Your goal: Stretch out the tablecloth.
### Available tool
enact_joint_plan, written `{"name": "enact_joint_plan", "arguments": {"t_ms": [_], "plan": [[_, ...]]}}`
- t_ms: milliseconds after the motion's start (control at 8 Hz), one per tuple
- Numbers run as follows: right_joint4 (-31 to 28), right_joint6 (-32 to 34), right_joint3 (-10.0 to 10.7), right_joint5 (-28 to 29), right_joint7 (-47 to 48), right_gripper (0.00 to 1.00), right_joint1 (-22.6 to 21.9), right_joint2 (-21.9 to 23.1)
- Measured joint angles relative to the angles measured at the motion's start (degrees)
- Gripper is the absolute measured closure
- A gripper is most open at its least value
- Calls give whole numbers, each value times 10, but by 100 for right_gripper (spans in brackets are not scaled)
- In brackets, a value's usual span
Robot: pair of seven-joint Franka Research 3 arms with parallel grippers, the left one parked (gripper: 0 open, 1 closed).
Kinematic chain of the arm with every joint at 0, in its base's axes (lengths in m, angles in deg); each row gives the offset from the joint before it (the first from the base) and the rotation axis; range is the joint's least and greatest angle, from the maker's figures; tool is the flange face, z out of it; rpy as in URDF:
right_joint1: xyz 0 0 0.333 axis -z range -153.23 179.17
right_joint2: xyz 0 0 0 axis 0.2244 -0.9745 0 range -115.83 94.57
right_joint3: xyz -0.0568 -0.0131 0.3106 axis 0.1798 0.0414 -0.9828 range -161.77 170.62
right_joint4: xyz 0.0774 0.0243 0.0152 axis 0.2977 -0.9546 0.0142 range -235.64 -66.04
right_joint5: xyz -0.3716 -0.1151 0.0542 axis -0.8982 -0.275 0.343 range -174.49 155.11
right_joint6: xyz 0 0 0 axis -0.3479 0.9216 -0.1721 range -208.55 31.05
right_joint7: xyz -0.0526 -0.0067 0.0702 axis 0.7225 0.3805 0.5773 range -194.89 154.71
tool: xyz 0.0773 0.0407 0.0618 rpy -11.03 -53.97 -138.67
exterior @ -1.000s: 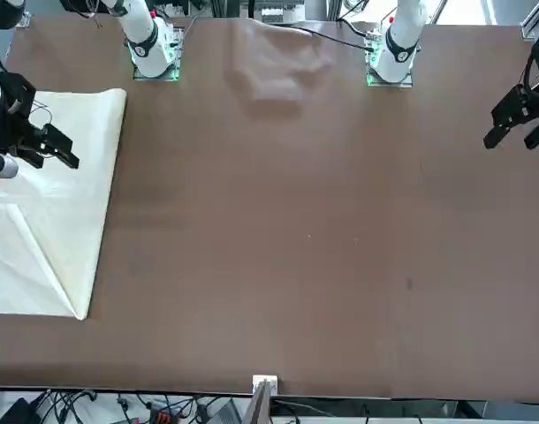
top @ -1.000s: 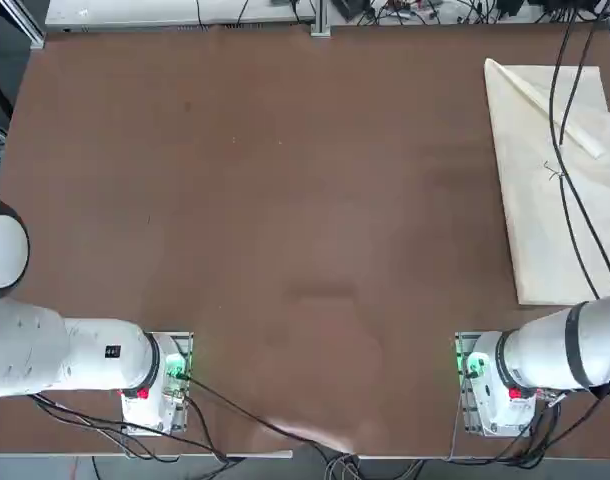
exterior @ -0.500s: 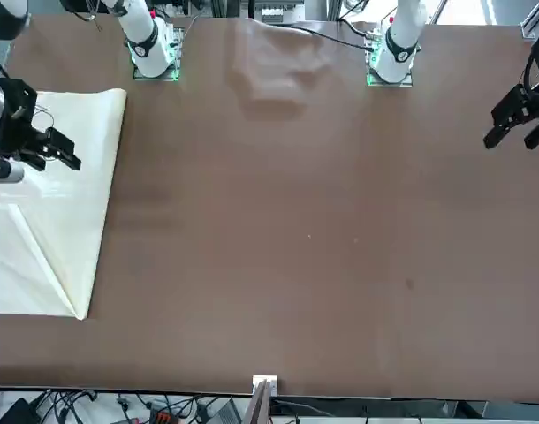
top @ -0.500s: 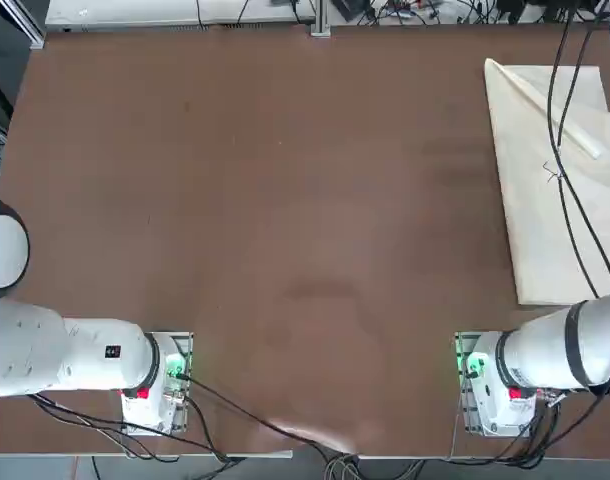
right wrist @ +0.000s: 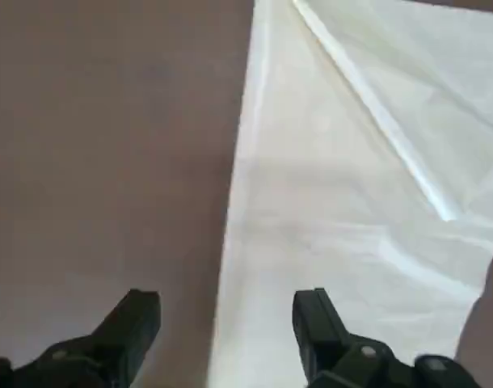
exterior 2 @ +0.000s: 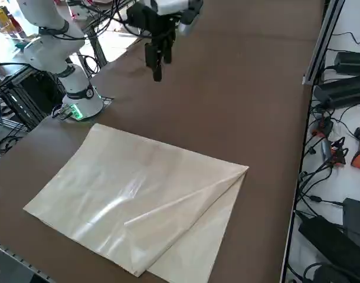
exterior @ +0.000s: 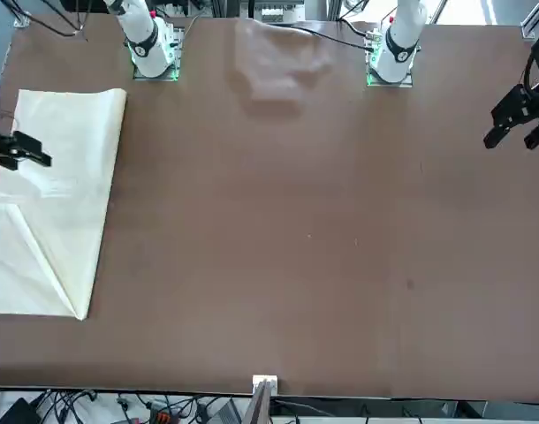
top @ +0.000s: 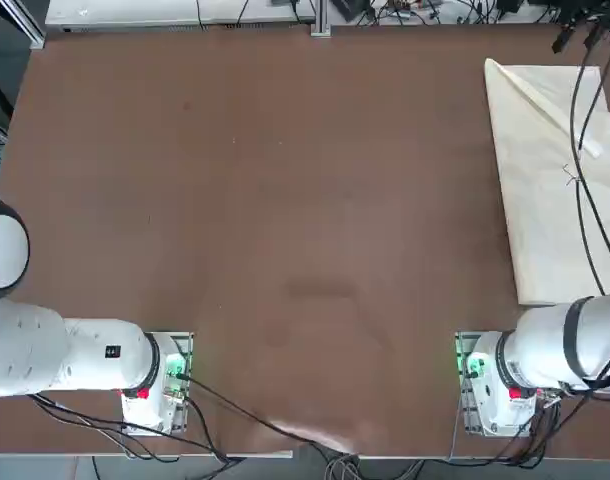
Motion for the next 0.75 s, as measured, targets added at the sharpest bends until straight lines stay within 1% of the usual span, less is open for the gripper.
{"name": "enact_joint_plan", "arguments": {"t_ms": [125,375,500,625,750], "plan": [[-28,-47,2,-6,-73,0,42,0],[-114,-199,3,-8,-241,0,129,-6],[-157,-277,4,-8,-322,0,164,-15],[-186,-338,3,-8,-390,0,188,-31],[-200,-392,3,-8,-449,0,201,-55]]}}
